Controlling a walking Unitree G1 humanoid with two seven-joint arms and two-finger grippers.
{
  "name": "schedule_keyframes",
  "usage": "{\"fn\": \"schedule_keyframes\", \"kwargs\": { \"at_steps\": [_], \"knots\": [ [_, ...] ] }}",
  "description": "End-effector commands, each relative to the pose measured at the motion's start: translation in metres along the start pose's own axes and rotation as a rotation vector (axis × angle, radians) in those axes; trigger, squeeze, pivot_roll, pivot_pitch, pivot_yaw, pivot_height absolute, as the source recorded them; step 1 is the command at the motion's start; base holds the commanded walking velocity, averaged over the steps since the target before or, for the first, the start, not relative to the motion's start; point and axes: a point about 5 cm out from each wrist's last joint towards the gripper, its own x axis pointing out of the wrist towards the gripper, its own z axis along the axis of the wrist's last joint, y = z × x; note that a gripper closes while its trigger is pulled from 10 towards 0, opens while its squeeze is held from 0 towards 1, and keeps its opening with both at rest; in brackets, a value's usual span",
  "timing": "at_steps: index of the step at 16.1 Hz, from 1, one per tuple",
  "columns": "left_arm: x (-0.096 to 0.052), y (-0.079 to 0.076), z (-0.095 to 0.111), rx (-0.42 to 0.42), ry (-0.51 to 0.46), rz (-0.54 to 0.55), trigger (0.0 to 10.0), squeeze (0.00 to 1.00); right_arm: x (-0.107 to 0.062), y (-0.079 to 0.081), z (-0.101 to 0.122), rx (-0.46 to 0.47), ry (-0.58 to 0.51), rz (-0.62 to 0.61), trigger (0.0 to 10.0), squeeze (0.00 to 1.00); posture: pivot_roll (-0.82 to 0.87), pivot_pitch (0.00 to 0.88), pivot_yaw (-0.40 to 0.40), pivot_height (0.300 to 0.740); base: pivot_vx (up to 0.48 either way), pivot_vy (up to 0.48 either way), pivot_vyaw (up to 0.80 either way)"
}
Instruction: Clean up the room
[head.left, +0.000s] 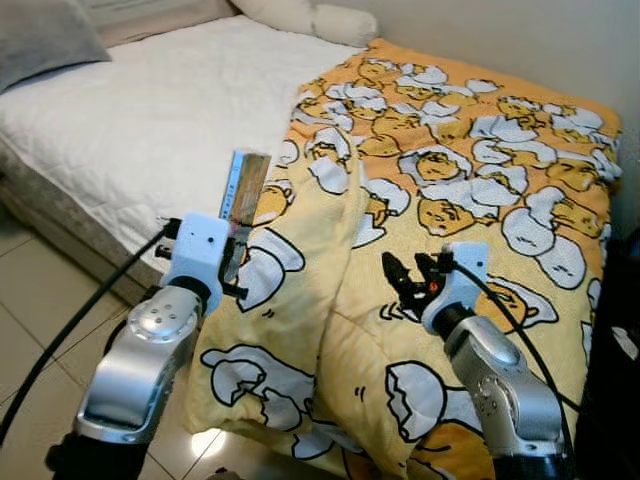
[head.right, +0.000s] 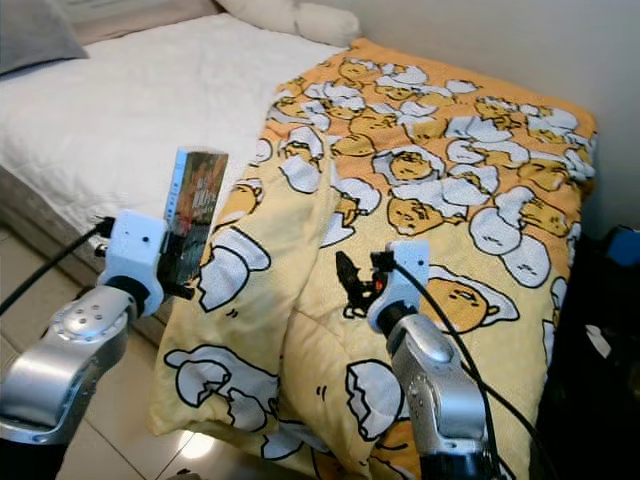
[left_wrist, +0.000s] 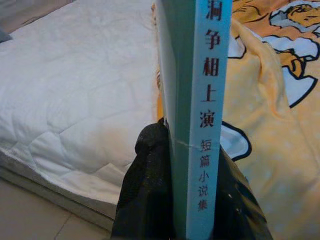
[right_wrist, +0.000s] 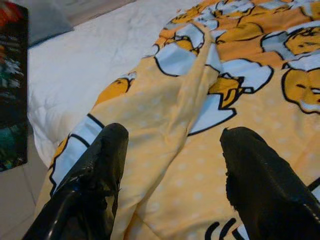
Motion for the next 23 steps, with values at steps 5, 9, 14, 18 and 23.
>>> {"fn": "schedule_keyframes", "kwargs": {
  "at_steps": [5,9,14,18,23],
  "knots": [
    [0.001,0.01,0.008,0.004,-0.03,0.066,10.0,0.0,-0.001,-0.001,0.002,0.035,-0.007,-0.044,10.0,0.0,-0.04,0.0,-0.042,0.74,0.0,0.226,0.0],
    [0.001,0.007,0.008,0.012,-0.037,0.046,10.0,0.0,-0.001,-0.001,0.002,0.048,-0.003,-0.062,10.0,0.0,-0.04,0.0,-0.047,0.74,0.0,0.48,-0.37],
    [0.0,0.007,0.013,0.035,-0.051,0.029,10.0,0.0,-0.001,-0.001,-0.001,0.087,0.005,-0.077,10.0,0.0,-0.03,0.0,-0.047,0.74,0.0,0.48,-0.51],
    [0.001,0.008,0.012,0.053,-0.044,0.021,10.0,0.0,0.0,-0.001,0.001,0.09,0.008,-0.08,10.0,0.0,-0.04,0.0,-0.049,0.74,0.0,0.48,-0.48],
    [0.002,0.01,0.012,0.07,-0.039,0.019,10.0,0.0,0.0,-0.001,0.001,0.099,0.014,-0.084,10.0,0.0,-0.03,0.0,-0.058,0.74,0.0,0.48,-0.44]
  ]
}}
